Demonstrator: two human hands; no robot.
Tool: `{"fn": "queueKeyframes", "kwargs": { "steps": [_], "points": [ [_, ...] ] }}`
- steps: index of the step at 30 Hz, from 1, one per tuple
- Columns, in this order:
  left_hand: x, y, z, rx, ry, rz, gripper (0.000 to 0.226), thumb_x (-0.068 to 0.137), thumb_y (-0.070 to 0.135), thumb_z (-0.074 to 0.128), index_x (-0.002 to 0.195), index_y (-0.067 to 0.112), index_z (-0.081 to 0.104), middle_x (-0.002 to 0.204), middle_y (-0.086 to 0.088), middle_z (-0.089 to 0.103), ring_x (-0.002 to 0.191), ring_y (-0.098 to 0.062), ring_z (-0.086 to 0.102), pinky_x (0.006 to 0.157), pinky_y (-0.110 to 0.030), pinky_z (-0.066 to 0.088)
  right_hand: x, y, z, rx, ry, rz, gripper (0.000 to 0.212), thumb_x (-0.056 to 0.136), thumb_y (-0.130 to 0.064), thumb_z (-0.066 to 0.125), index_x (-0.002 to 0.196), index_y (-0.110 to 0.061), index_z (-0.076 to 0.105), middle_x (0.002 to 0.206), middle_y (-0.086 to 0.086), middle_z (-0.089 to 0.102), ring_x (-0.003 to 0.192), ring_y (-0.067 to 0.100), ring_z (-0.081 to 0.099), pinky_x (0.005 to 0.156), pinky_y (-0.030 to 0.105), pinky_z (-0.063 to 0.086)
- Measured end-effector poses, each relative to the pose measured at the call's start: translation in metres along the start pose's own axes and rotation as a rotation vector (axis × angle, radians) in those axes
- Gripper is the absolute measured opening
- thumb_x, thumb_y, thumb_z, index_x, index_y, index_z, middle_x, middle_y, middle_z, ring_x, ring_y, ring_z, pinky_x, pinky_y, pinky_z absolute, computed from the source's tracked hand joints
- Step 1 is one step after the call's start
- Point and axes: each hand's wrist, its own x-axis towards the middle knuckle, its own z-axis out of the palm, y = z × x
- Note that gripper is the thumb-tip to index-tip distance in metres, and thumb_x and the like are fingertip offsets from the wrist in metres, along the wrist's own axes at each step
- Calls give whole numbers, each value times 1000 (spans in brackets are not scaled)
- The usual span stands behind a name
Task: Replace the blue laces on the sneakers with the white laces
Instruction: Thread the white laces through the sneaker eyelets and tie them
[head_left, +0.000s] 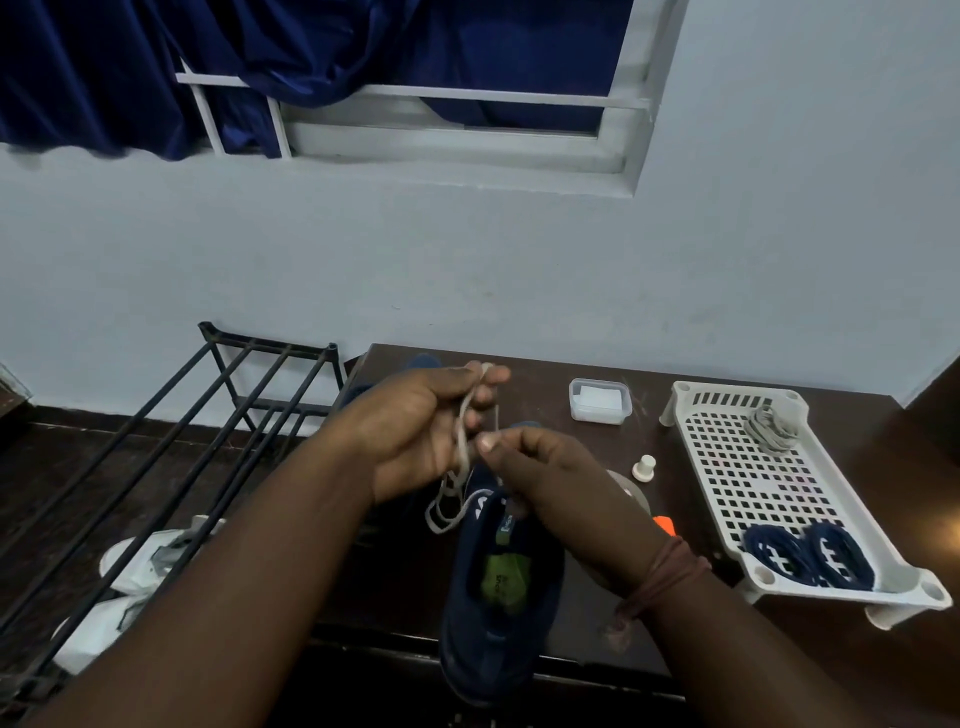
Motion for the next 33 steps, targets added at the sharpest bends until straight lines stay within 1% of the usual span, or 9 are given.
{"fn": "queueKeyframes", "kwargs": {
  "steps": [4, 9, 16, 19, 21, 24, 27, 30, 33],
  "points": [
    [4, 1, 2, -227, -24, 66, 34, 99, 0, 43, 130, -3, 56, 79, 0, 57, 61, -8, 49, 54, -22, 46, 1, 1, 1, -14, -75, 3, 45, 85, -60, 52, 82, -18, 67, 74, 7, 55, 67, 18, 46, 66, 37, 40],
    [10, 7, -25, -456, 342, 21, 22, 101, -2, 41, 110, -4, 61, 79, -7, 66, 59, -10, 63, 52, -22, 55, 1, -1, -26, 75, -136, 87, 38, 103, -39, 43, 75, -18, 57, 85, 13, 71, 74, 22, 55, 71, 33, 40],
    [17, 4, -27, -462, 570, 66, 23, 104, -1, 29, 108, -1, 52, 118, -22, 58, 109, -29, 60, 99, -43, 51, 1, 18, -47, -278, 23, 306, 29, 93, -26, 64, 68, -11, 67, 54, 4, 56, 42, 14, 43, 43, 22, 35],
    [13, -4, -11, -67, 570, 0, 16, 103, 9, 44, 105, 1, 57, 104, -17, 59, 101, -29, 63, 98, -50, 52, 3, 19, -42, -204, 127, 257, 26, 91, -9, 60, 68, -12, 71, 51, -1, 58, 40, 10, 44, 43, 22, 35],
    [3, -17, 2, 662, 568, -30, 24, 99, 24, 54, 88, 4, 63, 88, -17, 65, 88, -36, 68, 90, -49, 56, 3, 14, -37, -207, 146, 193, 25, 89, -1, 56, 79, -13, 75, 53, -5, 62, 42, 3, 49, 48, 23, 39],
    [-14, -40, 13, 1547, 457, 352, 23, 92, 34, 62, 102, 18, 75, 100, -2, 73, 94, -21, 67, 84, -39, 55, 3, 6, -33, -203, 121, 63, 23, 88, 3, 56, 88, -12, 74, 64, 1, 69, 52, 1, 58, 55, 21, 46],
    [-19, -41, 14, 1451, 121, 547, 44, 87, 20, 67, 129, 33, 65, 113, 6, 72, 106, -12, 62, 91, -34, 49, 3, 1, -30, 122, 66, -31, 17, 89, 15, 52, 92, -2, 50, 75, 23, 69, 57, 22, 64, 50, 26, 49],
    [-10, -26, 10, 1388, 63, 496, 25, 89, 17, 69, 111, 28, 76, 97, 8, 76, 89, -3, 67, 83, -30, 52, 4, 1, -33, 356, 2, -35, 36, 88, 18, 56, 93, -13, 37, 72, 28, 61, 60, 31, 62, 50, 33, 54],
    [-1, -24, 3, 1314, 147, 401, 16, 91, 15, 67, 90, 26, 79, 82, 8, 75, 76, -2, 68, 74, -31, 54, 2, 5, -40, 101, 73, 5, 29, 86, 6, 68, 87, -8, 42, 77, 32, 65, 65, 34, 66, 53, 33, 55]
  ]
}}
